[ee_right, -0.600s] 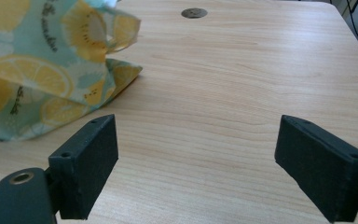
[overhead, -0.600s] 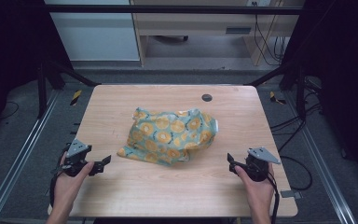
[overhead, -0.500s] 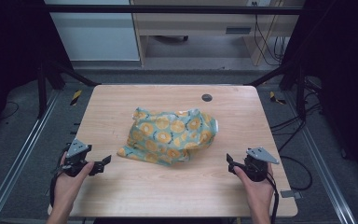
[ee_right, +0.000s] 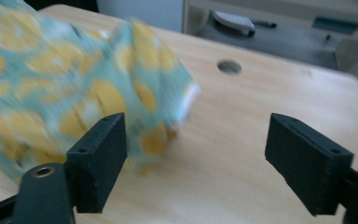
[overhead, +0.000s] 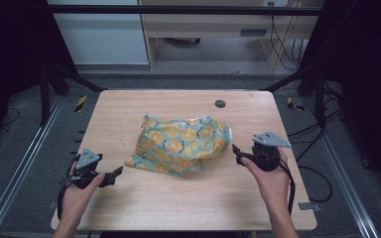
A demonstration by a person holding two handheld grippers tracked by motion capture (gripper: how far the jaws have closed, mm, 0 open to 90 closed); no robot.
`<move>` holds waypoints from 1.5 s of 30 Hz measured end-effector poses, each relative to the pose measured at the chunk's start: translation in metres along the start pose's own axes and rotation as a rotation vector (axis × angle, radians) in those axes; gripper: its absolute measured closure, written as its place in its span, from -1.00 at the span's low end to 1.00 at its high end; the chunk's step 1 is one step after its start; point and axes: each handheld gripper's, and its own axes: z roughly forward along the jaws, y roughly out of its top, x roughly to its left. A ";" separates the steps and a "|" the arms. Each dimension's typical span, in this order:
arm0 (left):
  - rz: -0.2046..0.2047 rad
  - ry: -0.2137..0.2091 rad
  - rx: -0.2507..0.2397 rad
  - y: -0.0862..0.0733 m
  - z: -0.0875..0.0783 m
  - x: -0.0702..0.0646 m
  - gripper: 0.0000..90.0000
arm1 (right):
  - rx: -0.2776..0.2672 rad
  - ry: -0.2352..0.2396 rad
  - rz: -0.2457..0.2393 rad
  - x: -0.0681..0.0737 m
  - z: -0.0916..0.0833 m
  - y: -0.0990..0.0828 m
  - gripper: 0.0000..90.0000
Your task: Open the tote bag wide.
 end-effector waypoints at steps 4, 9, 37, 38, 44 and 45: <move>0.011 -0.010 0.001 -0.001 0.000 -0.003 -0.85 | 0.000 0.047 -0.031 0.011 0.004 0.042 -0.35; 0.034 -0.006 0.011 -0.004 0.001 -0.004 -0.85 | 0.035 0.094 -0.031 0.024 0.033 0.080 -0.22; 0.072 0.026 0.004 -0.003 -0.009 -0.014 -0.85 | 0.223 0.233 -0.046 0.054 0.092 0.080 0.97; 0.077 0.010 0.000 -0.001 -0.008 -0.017 -0.85 | 0.161 0.252 -0.049 0.059 0.080 0.079 0.97; 0.106 -0.024 0.000 0.005 -0.003 -0.023 -0.83 | 0.007 0.314 -0.054 0.070 0.042 0.071 0.98; 0.106 -0.024 0.000 0.005 -0.003 -0.023 -0.83 | 0.007 0.314 -0.054 0.070 0.042 0.071 0.98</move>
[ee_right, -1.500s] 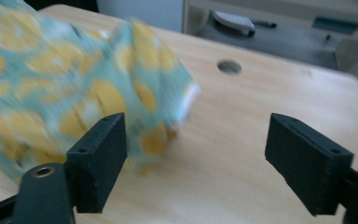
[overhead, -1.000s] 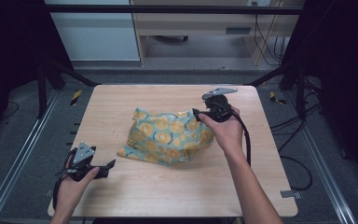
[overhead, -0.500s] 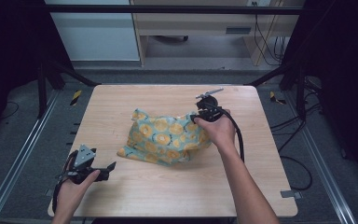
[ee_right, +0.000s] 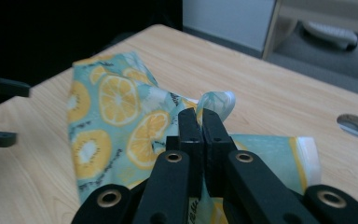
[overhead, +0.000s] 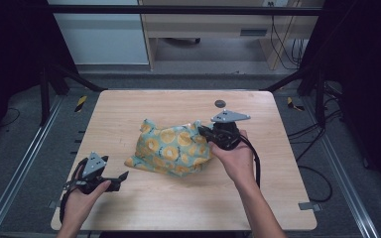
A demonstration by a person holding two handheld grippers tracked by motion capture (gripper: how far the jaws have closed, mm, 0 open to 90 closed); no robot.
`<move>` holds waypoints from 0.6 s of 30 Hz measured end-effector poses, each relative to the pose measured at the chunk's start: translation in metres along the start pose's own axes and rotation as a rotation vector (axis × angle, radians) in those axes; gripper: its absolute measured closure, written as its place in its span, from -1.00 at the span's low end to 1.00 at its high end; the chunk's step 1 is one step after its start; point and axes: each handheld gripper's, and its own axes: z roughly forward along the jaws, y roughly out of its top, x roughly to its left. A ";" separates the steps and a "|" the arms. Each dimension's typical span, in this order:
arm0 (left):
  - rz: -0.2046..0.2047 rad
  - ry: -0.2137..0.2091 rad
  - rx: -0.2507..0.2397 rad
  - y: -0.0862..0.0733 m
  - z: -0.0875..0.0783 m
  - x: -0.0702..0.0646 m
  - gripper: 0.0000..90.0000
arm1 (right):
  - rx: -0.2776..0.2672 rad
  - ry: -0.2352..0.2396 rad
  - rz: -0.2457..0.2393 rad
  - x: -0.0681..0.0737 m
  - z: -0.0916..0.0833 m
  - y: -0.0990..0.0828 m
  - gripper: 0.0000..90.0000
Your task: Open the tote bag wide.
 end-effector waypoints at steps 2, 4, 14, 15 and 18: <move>-0.002 -0.008 0.001 0.005 0.003 0.001 -0.83 | -0.035 0.017 -0.004 0.006 -0.009 -0.004 0.98; 0.003 -0.012 -0.002 0.010 0.003 0.000 -0.81 | -0.068 0.021 -0.015 0.013 -0.017 -0.007 0.98; 0.017 -0.026 -0.025 0.026 -0.006 -0.008 -0.79 | -0.166 0.117 -0.044 0.043 -0.052 -0.028 0.98; 0.012 -0.033 -0.026 0.028 -0.007 -0.009 -0.79 | -0.168 0.128 -0.048 0.047 -0.054 -0.031 0.98; 0.009 -0.035 -0.029 0.030 -0.007 -0.009 -0.79 | -0.157 0.135 -0.064 0.052 -0.055 -0.037 0.98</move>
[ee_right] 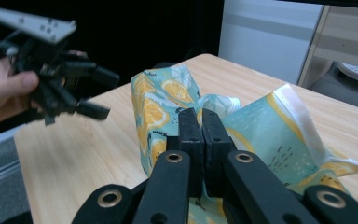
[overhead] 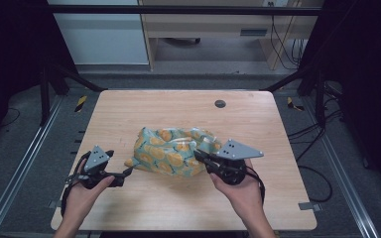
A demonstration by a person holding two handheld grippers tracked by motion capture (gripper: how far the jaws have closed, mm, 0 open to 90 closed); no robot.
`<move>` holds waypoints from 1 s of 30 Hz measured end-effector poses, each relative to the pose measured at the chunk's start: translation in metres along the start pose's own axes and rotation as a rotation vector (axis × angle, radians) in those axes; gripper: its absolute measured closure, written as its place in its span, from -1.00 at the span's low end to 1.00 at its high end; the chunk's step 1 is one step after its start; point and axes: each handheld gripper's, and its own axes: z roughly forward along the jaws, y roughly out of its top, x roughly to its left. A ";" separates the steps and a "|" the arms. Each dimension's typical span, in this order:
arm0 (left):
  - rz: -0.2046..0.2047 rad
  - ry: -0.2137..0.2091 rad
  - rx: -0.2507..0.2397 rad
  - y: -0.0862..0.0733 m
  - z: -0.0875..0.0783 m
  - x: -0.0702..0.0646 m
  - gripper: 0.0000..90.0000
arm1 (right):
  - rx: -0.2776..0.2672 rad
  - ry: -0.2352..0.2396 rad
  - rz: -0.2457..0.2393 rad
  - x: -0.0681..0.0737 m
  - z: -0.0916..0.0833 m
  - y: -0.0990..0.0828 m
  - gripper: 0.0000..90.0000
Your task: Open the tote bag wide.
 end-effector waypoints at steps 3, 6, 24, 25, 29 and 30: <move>-0.001 0.002 -0.006 0.005 -0.003 0.001 -0.78 | 0.024 0.025 -0.016 0.009 0.000 -0.013 0.98; 0.006 0.008 -0.002 0.008 -0.004 0.002 -0.78 | 0.041 0.030 -0.026 0.010 0.001 -0.019 0.98; -0.016 -0.020 0.016 0.049 0.010 0.008 -0.66 | 0.067 0.061 0.005 0.010 0.008 -0.053 0.97; -0.012 -0.021 0.016 0.053 0.012 0.007 -0.66 | 0.063 0.061 0.008 0.009 0.008 -0.054 0.97; 0.012 -0.023 0.018 0.071 0.020 0.001 -0.66 | 0.059 0.061 0.008 0.008 0.007 -0.056 0.97; 0.012 -0.023 0.018 0.071 0.020 0.001 -0.66 | 0.059 0.061 0.008 0.008 0.007 -0.056 0.97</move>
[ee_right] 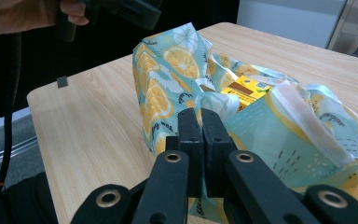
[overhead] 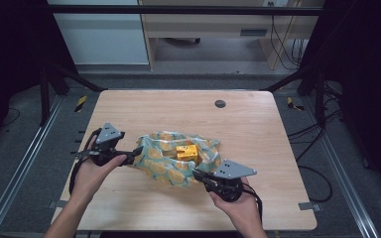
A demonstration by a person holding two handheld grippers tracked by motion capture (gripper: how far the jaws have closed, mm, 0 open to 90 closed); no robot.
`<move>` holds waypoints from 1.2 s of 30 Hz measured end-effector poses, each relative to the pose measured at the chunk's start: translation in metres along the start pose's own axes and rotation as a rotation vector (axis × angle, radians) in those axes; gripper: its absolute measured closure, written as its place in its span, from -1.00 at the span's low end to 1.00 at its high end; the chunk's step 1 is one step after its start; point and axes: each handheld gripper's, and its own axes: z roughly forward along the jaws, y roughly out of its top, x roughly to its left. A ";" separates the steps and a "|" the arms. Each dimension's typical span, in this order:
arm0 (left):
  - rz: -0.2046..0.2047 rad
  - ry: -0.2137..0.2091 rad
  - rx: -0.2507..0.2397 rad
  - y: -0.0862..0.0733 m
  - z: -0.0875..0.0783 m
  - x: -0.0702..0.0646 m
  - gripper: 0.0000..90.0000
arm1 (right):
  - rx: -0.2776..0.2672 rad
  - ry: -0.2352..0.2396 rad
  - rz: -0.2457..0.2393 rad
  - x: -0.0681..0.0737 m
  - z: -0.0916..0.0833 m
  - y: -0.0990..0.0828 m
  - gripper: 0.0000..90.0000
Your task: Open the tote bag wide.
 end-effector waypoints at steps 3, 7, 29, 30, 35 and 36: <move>0.017 -0.002 0.020 0.009 0.007 -0.002 -0.66 | -0.003 -0.001 0.003 0.000 0.000 0.000 0.96; 0.021 -0.002 0.047 0.015 0.018 0.000 -0.66 | 0.000 0.000 -0.004 0.001 0.000 0.000 0.96; 0.004 -0.044 0.199 0.009 0.055 0.000 -0.72 | 0.028 0.008 -0.017 0.003 0.005 -0.007 0.94; 0.004 -0.044 0.199 0.009 0.055 0.000 -0.71 | 0.028 0.008 -0.017 0.003 0.005 -0.007 0.94; 0.025 -0.057 0.239 0.008 0.060 -0.007 -0.53 | 0.033 0.006 -0.018 0.003 0.005 -0.008 0.94; 0.027 -0.058 0.250 0.007 0.061 -0.009 -0.46 | 0.032 0.005 -0.019 0.002 0.005 -0.008 0.93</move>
